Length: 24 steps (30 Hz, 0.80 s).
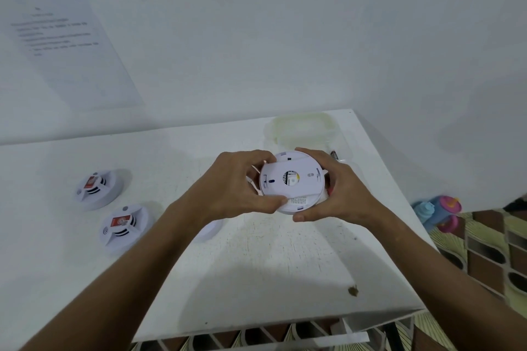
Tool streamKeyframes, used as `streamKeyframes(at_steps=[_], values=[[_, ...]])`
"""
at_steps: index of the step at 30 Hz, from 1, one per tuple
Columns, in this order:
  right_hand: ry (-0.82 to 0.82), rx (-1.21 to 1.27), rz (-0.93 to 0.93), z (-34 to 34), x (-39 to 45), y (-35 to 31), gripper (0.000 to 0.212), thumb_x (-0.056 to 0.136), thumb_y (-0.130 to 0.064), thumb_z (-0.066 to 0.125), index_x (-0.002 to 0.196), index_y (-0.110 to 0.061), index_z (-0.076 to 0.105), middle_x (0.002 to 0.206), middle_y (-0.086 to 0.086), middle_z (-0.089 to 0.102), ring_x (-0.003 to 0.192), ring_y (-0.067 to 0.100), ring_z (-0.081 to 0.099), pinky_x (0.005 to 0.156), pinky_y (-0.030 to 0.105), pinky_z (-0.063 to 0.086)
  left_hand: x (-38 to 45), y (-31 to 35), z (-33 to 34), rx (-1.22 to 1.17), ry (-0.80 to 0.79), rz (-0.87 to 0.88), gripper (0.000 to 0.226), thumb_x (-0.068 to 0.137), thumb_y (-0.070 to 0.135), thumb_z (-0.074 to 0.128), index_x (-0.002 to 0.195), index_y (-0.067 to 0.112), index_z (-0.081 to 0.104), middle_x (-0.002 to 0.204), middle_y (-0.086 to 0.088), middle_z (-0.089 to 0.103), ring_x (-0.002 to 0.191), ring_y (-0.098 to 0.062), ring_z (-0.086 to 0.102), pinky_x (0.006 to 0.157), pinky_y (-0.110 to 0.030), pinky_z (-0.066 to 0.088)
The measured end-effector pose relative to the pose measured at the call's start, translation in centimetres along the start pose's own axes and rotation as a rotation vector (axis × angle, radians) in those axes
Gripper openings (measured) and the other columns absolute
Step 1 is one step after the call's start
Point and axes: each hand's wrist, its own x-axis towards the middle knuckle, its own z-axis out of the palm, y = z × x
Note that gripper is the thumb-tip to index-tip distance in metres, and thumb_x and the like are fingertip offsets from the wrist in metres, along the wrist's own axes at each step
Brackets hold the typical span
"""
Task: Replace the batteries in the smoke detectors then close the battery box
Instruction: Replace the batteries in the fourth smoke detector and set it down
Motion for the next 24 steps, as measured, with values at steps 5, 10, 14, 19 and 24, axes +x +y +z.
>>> streamKeyframes(at_steps=[5, 10, 14, 19, 24], values=[[-0.030, -0.032, -0.023, -0.2, -0.3, -0.2, 0.103, 0.049, -0.029, 0.095, 0.140, -0.022, 0.047, 0.131, -0.012, 0.059, 0.126, 0.019, 0.055, 0.100, 0.045, 0.053, 0.0, 0.5, -0.4, -0.009, -0.015, -0.010, 0.066, 0.058, 0.047, 0.083, 0.119, 0.027, 0.067, 0.096, 0.018, 0.069, 0.083, -0.003, 0.068, 0.076, -0.027, 0.058], [-0.018, -0.056, -0.017, 0.7, 0.1, 0.1, 0.109, 0.044, -0.037, 0.097, 0.139, -0.029, 0.044, 0.137, -0.003, 0.054, 0.129, 0.024, 0.051, 0.103, 0.051, 0.048, -0.1, 0.8, 0.3, -0.087, 0.065, -0.061, 0.054, 0.060, 0.026, 0.090, 0.111, 0.025, 0.071, 0.086, 0.017, 0.071, 0.074, -0.005, 0.070, 0.073, -0.033, 0.059], [0.044, -0.067, -0.014, 1.0, 0.5, 0.4, 0.104, 0.045, -0.045, 0.094, 0.137, -0.037, 0.046, 0.132, -0.012, 0.057, 0.125, 0.027, 0.051, 0.099, 0.054, 0.048, 0.0, 0.6, 0.4, -0.103, 0.053, -0.074, 0.055, 0.061, 0.025, 0.090, 0.112, 0.023, 0.069, 0.092, 0.017, 0.070, 0.075, -0.005, 0.071, 0.073, -0.034, 0.060], [0.028, -0.111, -0.046, 1.1, 1.3, 0.8, 0.105, 0.047, -0.051, 0.091, 0.139, -0.028, 0.046, 0.133, -0.009, 0.059, 0.125, 0.023, 0.052, 0.104, 0.055, 0.043, 0.2, 0.0, 0.5, -0.062, 0.081, -0.087, 0.050, 0.057, 0.039, 0.089, 0.099, 0.024, 0.067, 0.095, 0.013, 0.067, 0.081, -0.005, 0.068, 0.071, -0.034, 0.059], [0.069, -0.093, -0.083, 1.4, 1.5, 0.7, 0.099, 0.039, -0.054, 0.085, 0.128, -0.042, 0.042, 0.137, -0.011, 0.046, 0.128, 0.003, 0.044, 0.112, 0.033, 0.035, 0.2, -0.5, 0.6, 0.250, 0.134, 0.077, 0.057, 0.053, 0.061, 0.063, 0.089, 0.016, 0.061, 0.083, 0.006, 0.055, 0.074, -0.013, 0.054, 0.062, -0.033, 0.052]])
